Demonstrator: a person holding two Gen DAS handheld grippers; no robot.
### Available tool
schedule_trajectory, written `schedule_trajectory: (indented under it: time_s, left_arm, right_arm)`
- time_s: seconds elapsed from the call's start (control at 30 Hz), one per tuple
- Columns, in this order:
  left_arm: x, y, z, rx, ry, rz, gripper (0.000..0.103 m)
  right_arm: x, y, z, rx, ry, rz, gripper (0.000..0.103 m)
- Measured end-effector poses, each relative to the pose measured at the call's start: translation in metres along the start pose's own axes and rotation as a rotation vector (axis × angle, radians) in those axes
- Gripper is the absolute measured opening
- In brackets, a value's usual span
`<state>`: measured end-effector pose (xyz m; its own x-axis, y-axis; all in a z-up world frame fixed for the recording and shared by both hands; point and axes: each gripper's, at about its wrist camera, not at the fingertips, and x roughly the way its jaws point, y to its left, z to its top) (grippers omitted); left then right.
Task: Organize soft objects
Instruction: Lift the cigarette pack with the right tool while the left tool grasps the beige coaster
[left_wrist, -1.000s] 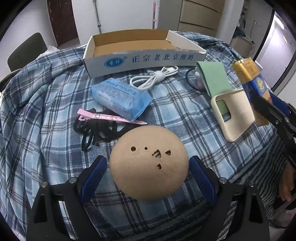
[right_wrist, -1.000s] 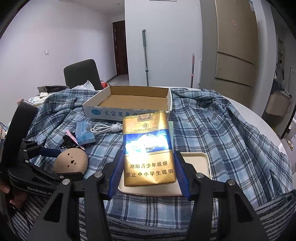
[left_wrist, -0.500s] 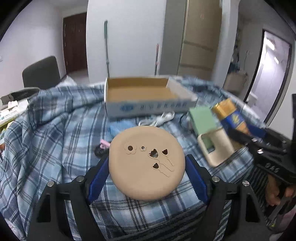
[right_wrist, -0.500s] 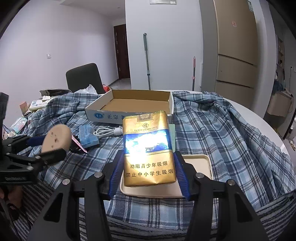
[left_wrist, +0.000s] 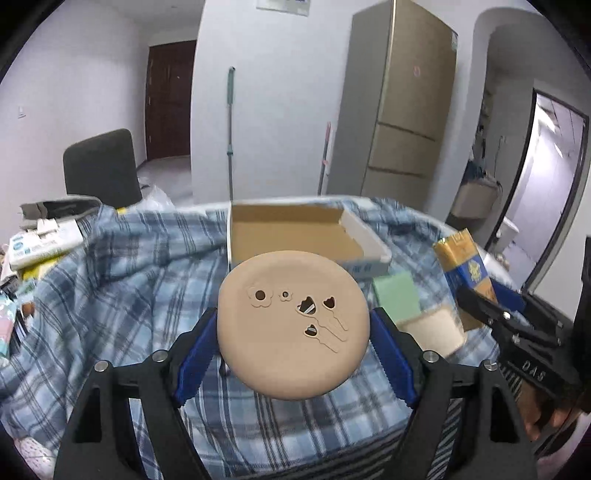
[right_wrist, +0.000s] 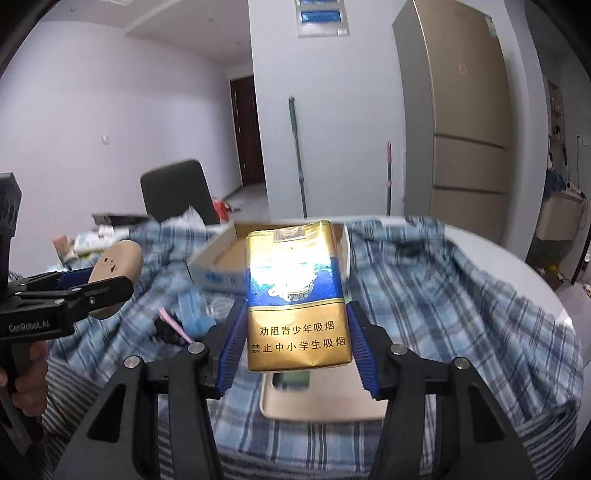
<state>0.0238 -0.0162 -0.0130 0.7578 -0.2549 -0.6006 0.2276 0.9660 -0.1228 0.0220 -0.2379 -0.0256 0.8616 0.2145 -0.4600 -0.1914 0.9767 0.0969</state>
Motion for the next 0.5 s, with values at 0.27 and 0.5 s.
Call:
schedule_trajectory:
  time_s: [0.27,0.5]
  left_arm:
    - [-0.017,-0.005,0.061,-0.033,-0.102,-0.009,0.082]
    - [-0.033,-0.016,0.115,-0.002,-0.226,0.067,0.082]
  right_arm:
    - [-0.011,0.010,0.068,-0.049,-0.182,-0.024,0.052]
    - [-0.004,0.004,0.126,-0.044,-0.272,-0.059,0.052]
